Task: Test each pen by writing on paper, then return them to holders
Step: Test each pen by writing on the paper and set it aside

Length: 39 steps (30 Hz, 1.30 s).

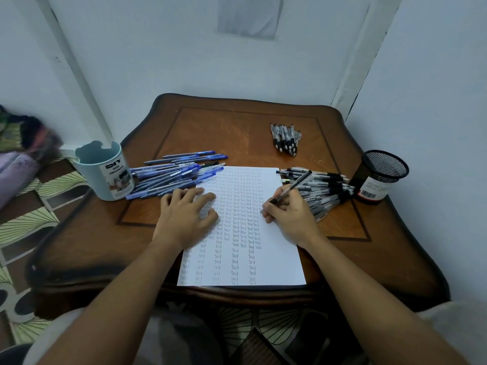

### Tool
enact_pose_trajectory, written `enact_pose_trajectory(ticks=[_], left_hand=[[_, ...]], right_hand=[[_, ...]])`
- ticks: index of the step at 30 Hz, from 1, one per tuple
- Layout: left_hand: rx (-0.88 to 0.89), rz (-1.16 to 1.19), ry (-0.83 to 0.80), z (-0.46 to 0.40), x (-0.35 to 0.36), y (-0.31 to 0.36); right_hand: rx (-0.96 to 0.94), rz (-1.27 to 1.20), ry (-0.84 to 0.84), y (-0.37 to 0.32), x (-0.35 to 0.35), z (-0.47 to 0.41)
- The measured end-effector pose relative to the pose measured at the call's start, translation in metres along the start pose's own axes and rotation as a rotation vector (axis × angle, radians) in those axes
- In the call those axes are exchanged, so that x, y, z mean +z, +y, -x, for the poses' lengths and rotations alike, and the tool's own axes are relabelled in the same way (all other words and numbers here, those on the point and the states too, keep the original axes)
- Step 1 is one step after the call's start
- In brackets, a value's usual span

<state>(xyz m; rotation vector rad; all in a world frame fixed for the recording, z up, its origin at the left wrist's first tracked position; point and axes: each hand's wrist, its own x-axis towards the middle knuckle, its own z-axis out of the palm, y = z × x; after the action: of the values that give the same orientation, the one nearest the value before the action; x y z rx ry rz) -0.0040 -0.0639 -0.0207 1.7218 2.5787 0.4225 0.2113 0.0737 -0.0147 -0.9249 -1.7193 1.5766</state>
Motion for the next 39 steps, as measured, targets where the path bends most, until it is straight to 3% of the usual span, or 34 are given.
enact_pose_trajectory(ticks=[16, 31, 39], left_hand=[[-0.001, 0.005, 0.005, 0.0001, 0.0003, -0.0006], [-0.002, 0.006, -0.001, -0.0004, -0.0005, -0.0005], [-0.003, 0.007, 0.001, 0.0005, -0.0003, 0.0003]], right_hand=[[-0.041, 0.117, -0.012, 0.0007, 0.0004, 0.0005], [-0.006, -0.029, 0.029, 0.0019, -0.0032, -0.0001], [0.000, 0.084, 0.026, -0.0006, -0.0011, 0.0011]])
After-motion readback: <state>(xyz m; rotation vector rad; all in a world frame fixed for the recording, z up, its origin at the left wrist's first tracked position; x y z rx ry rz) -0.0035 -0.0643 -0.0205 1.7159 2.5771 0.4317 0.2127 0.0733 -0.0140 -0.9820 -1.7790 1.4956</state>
